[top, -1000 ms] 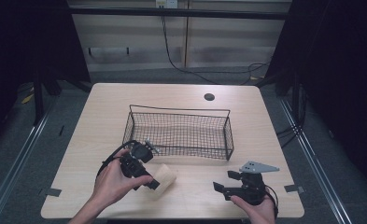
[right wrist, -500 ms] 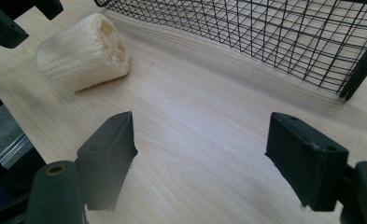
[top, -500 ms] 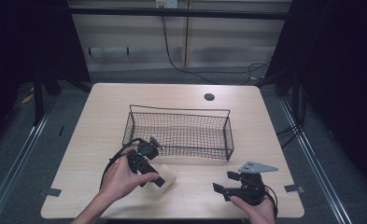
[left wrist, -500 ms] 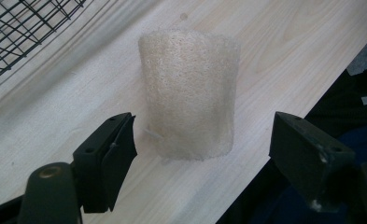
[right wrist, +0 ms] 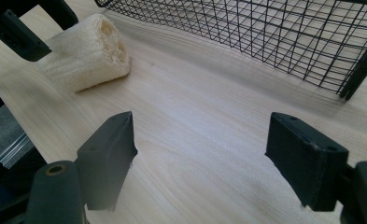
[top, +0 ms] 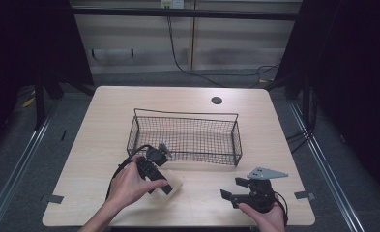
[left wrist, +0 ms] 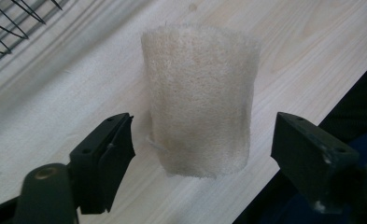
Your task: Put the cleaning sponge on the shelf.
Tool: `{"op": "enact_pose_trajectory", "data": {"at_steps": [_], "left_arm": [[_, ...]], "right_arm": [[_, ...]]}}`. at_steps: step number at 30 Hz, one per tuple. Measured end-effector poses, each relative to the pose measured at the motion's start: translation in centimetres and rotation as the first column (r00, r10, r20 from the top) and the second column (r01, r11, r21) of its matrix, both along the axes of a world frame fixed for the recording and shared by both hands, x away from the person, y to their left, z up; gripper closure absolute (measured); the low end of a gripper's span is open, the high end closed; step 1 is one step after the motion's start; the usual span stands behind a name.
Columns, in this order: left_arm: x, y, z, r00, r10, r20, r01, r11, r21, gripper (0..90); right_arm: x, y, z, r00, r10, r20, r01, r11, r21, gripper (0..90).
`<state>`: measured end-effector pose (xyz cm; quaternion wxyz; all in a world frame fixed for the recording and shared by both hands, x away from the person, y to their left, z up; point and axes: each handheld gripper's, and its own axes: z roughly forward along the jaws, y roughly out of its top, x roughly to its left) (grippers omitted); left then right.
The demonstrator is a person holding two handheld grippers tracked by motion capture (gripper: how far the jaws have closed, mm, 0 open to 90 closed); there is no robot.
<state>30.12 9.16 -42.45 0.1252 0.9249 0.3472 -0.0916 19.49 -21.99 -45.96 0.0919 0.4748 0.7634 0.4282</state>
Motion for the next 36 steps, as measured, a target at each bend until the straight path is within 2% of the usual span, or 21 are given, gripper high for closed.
{"op": "enact_pose_trajectory", "data": {"at_steps": [7,10,13,16,24,30,32,33,36], "left_arm": [[0.0,-0.4,-0.6,1.0,-0.003,-0.004,0.004,0.9998,0.018,19.1],[0.0,-0.6,-1.0,0.9998,-0.013,-0.014,0.013,0.9996,0.026,19.1],[-0.1,-0.9,-1.5,0.9997,-0.002,-0.026,0.003,0.9996,0.028,18.9],[-0.1,-1.2,-2.1,0.9984,-0.031,-0.047,0.033,0.9984,0.046,18.9],[0.1,-1.5,-2.7,0.998,-0.03,-0.057,0.033,0.9973,0.065,18.9],[0.3,-1.4,-3.4,0.997,-0.026,-0.073,0.032,0.9964,0.079,23.1],[0.3,-1.4,-3.5,0.9957,-0.039,-0.084,0.045,0.9963,0.073,27.0],[0.2,-1.4,-3.5,0.9961,-0.038,-0.079,0.044,0.9967,0.068,29.9],[0.2,-1.4,-3.4,0.9964,-0.037,-0.077,0.042,0.9963,0.075,30.7]], "right_arm": [[0.0,0.1,0.0,1.0,0.006,-0.001,-0.006,1.0,0.001,23.6],[0.0,0.1,0.0,1.0,0.006,-0.001,-0.006,1.0,0.001,23.6],[0.0,0.0,0.0,1.0,0.007,0.0,-0.007,1.0,0.001,23.6],[0.0,0.1,0.0,1.0,0.007,-0.004,-0.007,1.0,0.003,23.6],[0.0,0.1,0.0,0.9999,0.008,-0.007,-0.008,1.0,0.002,23.6],[0.0,0.1,0.0,0.9999,0.01,-0.005,-0.01,1.0,0.002,23.6],[0.0,0.1,0.0,0.9999,0.009,-0.007,-0.009,1.0,0.002,23.6],[0.0,0.1,0.0,0.9999,0.009,-0.006,-0.009,1.0,0.002,23.6],[0.0,0.1,0.0,0.9999,0.01,-0.007,-0.01,1.0,0.0,23.6]]}}
